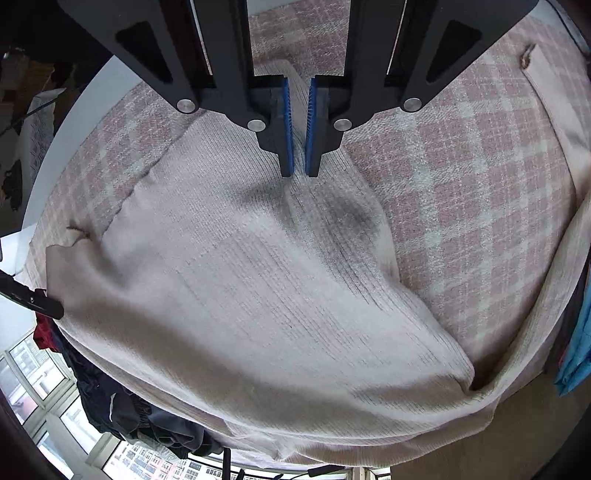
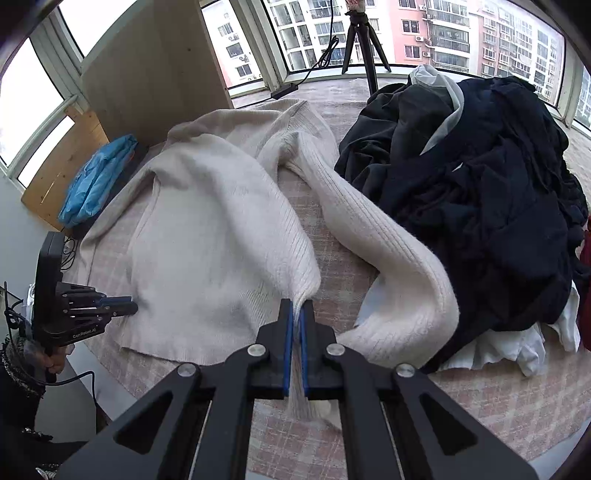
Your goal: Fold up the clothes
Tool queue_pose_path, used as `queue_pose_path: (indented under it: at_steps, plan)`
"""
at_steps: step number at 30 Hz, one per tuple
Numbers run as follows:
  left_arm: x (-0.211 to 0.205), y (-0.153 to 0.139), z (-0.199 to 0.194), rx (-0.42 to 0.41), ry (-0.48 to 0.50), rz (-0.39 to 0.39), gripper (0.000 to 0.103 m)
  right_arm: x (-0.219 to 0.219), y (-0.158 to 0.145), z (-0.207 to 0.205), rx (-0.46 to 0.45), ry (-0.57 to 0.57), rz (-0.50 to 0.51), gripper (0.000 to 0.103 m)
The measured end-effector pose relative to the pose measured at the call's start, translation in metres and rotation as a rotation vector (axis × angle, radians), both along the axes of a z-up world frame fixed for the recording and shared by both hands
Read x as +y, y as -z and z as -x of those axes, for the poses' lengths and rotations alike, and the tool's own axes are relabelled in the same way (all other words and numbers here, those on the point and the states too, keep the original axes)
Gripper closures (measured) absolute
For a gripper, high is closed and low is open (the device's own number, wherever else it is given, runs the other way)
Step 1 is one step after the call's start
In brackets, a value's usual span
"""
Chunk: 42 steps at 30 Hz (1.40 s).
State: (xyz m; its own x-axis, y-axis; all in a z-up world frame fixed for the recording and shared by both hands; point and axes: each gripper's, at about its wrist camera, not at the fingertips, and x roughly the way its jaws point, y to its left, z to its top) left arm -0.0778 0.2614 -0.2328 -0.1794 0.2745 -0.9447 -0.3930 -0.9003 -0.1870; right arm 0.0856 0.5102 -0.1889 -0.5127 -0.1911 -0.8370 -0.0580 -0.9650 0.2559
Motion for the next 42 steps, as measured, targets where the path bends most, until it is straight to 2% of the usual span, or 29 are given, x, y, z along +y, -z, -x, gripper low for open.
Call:
queue_pose_path:
  at_steps: [4,6,8,9,11,14,16,17,20,23,26,28,30,33,36,38,40,42]
  plan:
    - [-0.041,-0.031,-0.005,-0.007,-0.081,-0.139,0.098,-0.005,-0.010,-0.002,0.024,-0.011,0.005,0.099]
    - [-0.072,-0.056,-0.016,0.031,-0.120,-0.175,0.098,-0.013,-0.021,-0.005,0.041,-0.030,0.027,0.099]
    - [-0.106,-0.070,-0.024,0.052,-0.177,-0.169,0.098,-0.025,-0.028,-0.007,0.054,-0.060,0.075,0.099]
    - [-0.119,-0.070,-0.027,0.049,-0.195,-0.159,0.098,-0.033,-0.024,-0.006,0.034,-0.081,0.076,0.099]
    - [-0.149,-0.045,-0.023,-0.011,-0.253,-0.100,0.098,-0.050,-0.013,-0.004,-0.015,-0.126,0.069,0.098]
    - [-0.163,-0.021,-0.022,-0.041,-0.281,-0.072,0.098,-0.060,0.005,-0.005,-0.090,-0.151,0.066,0.095]
    - [-0.168,-0.020,-0.021,-0.036,-0.288,-0.077,0.098,-0.054,0.015,-0.009,-0.118,-0.118,0.091,0.081]
    - [-0.170,-0.021,-0.021,-0.033,-0.289,-0.090,0.098,-0.050,0.019,-0.011,-0.126,-0.097,0.106,0.071]
    - [-0.173,-0.023,-0.019,-0.030,-0.278,-0.098,0.098,-0.047,0.034,-0.013,-0.143,-0.060,0.140,0.069]
    - [-0.177,-0.020,-0.016,-0.046,-0.256,-0.091,0.098,-0.051,0.041,-0.001,-0.138,-0.038,0.124,0.069]
    - [-0.175,-0.019,-0.015,-0.052,-0.227,-0.086,0.098,-0.040,0.035,0.027,-0.085,0.005,0.166,0.069]
    - [-0.177,-0.015,-0.011,-0.067,-0.231,-0.071,0.097,-0.030,0.028,0.060,-0.041,0.018,0.210,0.069]
    - [-0.182,-0.015,-0.006,-0.088,-0.240,-0.056,0.097,-0.025,0.029,0.098,-0.041,0.040,0.235,0.069]
    - [-0.189,-0.033,0.011,-0.041,-0.250,-0.016,0.097,-0.020,0.032,0.154,-0.045,0.068,0.258,0.069]
    - [-0.183,-0.054,0.043,0.046,-0.233,0.009,0.085,-0.023,0.032,0.193,-0.049,0.090,0.182,0.069]
    - [-0.171,-0.055,0.076,0.083,-0.192,0.024,0.073,-0.022,0.037,0.210,-0.065,0.096,0.159,0.069]
    - [-0.161,-0.046,0.115,0.060,-0.176,-0.017,0.071,-0.018,0.044,0.222,-0.085,0.109,0.173,0.069]
    - [-0.151,-0.031,0.152,0.017,-0.201,-0.078,0.071,-0.015,0.051,0.229,-0.093,0.129,0.202,0.068]
